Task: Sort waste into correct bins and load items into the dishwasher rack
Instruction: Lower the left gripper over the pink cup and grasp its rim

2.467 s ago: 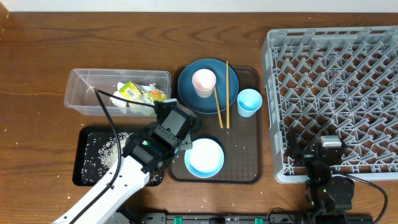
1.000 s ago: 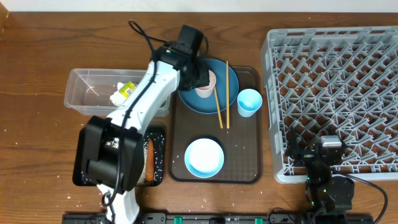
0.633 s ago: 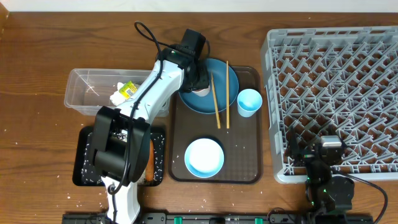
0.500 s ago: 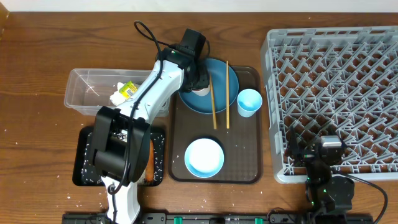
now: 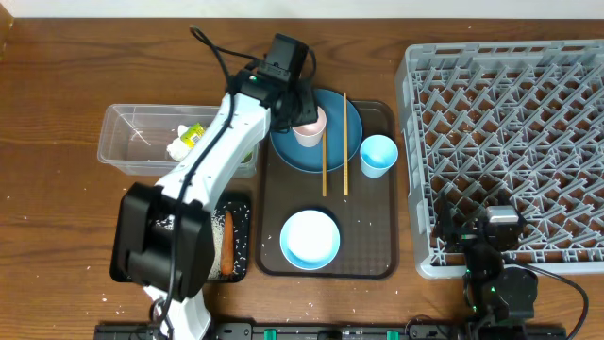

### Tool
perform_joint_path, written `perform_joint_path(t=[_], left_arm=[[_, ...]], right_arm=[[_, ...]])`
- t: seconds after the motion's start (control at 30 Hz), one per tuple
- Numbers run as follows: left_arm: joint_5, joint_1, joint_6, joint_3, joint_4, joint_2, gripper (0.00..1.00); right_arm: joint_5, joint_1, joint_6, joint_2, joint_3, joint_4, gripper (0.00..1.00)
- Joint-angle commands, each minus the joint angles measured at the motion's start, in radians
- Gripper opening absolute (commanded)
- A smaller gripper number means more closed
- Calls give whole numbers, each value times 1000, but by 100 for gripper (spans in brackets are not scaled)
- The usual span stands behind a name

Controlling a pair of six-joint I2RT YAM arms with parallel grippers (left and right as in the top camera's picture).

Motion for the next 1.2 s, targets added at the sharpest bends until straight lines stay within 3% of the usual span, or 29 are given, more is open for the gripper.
perform_joint_path(t=[0.0, 0.33, 1.17], left_arm=[[2, 3, -1, 6, -3, -23, 42], [-130, 3, -3, -47, -3, -19, 42], [-133, -9, -40, -108, 68, 64, 43]], right_arm=[[0, -10, -4, -5, -1, -3, 99], [0, -10, -4, -5, -1, -3, 99], [0, -10, -4, -5, -1, -3, 99]])
